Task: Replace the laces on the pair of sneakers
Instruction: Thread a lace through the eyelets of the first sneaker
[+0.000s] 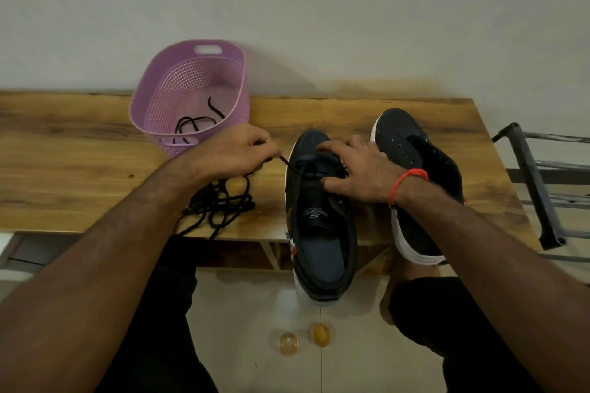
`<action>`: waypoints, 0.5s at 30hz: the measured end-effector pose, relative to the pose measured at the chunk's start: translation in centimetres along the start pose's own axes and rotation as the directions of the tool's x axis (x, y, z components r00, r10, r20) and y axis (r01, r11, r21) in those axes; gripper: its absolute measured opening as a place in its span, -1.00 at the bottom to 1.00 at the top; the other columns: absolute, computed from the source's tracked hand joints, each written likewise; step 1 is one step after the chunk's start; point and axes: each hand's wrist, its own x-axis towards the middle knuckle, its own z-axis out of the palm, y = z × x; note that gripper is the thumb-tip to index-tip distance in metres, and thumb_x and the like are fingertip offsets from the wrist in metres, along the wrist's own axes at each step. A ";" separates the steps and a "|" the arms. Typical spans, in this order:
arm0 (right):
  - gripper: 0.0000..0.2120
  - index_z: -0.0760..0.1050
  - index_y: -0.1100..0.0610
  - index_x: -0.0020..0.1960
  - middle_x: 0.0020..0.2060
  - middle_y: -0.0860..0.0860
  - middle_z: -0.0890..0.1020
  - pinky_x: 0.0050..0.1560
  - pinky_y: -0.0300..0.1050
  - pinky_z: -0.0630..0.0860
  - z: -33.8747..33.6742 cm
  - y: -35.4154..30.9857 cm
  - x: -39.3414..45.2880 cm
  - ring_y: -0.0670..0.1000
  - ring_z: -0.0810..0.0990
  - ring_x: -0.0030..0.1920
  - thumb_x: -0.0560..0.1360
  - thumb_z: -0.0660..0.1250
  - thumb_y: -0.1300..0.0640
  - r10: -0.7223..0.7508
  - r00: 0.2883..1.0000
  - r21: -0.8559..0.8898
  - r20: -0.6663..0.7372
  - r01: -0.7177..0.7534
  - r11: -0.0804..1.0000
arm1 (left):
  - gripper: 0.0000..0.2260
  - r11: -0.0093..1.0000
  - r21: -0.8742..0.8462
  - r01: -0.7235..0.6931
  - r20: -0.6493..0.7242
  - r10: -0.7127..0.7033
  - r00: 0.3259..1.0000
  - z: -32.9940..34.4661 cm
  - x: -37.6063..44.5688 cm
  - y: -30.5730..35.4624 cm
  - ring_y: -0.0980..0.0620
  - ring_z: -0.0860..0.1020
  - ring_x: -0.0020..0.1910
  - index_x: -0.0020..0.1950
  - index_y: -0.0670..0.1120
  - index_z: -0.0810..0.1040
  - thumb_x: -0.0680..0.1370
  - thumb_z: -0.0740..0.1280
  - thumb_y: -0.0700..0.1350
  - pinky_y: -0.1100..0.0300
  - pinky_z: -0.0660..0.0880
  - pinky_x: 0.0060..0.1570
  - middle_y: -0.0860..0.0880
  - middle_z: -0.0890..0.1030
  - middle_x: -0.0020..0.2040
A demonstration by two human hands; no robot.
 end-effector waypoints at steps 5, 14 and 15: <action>-0.32 0.17 -0.20 0.51 0.43 0.05 0.24 0.40 0.20 0.22 0.0 -0.1 0.1 0.18 0.23 0.42 0.47 0.35 -0.20 0.006 1.000 -0.006 0.003 -0.006 1.000 | -0.78 0.974 -0.224 -0.036 -0.079 0.018 0.997 0.0 -0.4 0.7 0.16 0.56 -0.38 -0.20 -0.01 0.54 0.63 0.32 -0.01 0.10 0.44 -0.23 0.15 0.72 -0.19; -0.43 0.30 -0.18 0.45 0.37 0.04 0.31 0.38 0.18 0.25 0.0 -0.2 -0.3 0.16 0.26 0.38 0.48 0.36 -0.20 0.005 1.000 0.001 -0.018 -0.005 1.000 | -0.82 0.997 -0.022 0.080 0.118 -0.077 0.990 0.4 0.1 -0.2 0.20 0.59 -0.38 -0.07 -0.05 0.56 0.62 0.35 0.03 0.34 0.40 -0.45 0.08 0.74 -0.17; -0.51 0.37 -0.19 0.38 0.31 0.03 0.34 0.36 0.17 0.26 -0.1 -0.2 -0.3 0.15 0.28 0.36 0.48 0.36 -0.21 0.002 0.999 0.014 -0.036 -0.001 1.000 | -0.81 0.996 0.019 0.085 0.173 -0.087 0.981 0.5 0.1 -0.4 0.24 0.58 -0.41 -0.04 -0.06 0.59 0.63 0.34 0.05 0.38 0.40 -0.48 0.07 0.74 -0.17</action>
